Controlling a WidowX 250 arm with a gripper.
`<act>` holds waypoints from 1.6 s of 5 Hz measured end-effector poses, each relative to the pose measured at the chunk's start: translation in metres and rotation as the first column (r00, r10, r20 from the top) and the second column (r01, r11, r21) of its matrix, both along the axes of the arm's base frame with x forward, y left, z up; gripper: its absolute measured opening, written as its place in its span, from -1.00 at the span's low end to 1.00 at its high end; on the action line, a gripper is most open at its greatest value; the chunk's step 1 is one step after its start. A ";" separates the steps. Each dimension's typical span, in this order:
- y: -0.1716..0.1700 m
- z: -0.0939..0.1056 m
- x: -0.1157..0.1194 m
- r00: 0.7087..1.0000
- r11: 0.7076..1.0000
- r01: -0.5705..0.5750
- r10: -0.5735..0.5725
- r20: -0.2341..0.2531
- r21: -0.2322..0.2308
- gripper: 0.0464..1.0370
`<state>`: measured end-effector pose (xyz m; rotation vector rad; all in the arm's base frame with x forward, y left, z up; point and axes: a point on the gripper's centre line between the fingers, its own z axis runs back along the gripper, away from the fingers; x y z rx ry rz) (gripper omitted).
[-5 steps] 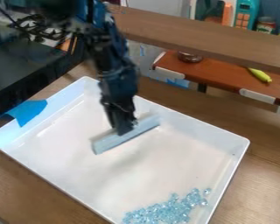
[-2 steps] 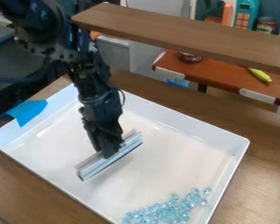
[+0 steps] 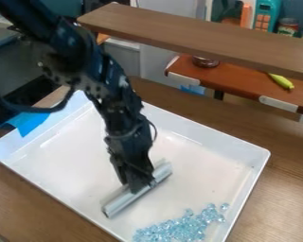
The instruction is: Sweep into pile
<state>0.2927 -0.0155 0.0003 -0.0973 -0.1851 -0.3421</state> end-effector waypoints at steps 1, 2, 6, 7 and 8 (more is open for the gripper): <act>-0.013 -0.003 -0.003 1.000 1.000 0.006 -0.006 0.011 0.003 -0.44; -0.034 -0.001 -0.015 1.000 1.000 0.017 -0.018 -0.011 -0.021 -0.44; 0.000 0.044 0.013 0.997 0.995 -0.068 0.071 0.037 -0.075 -0.44; 0.044 0.039 0.034 0.992 0.992 -0.121 0.122 0.039 -0.037 -0.44; 0.095 0.029 0.050 0.981 0.981 -0.194 0.194 0.025 -0.014 -0.44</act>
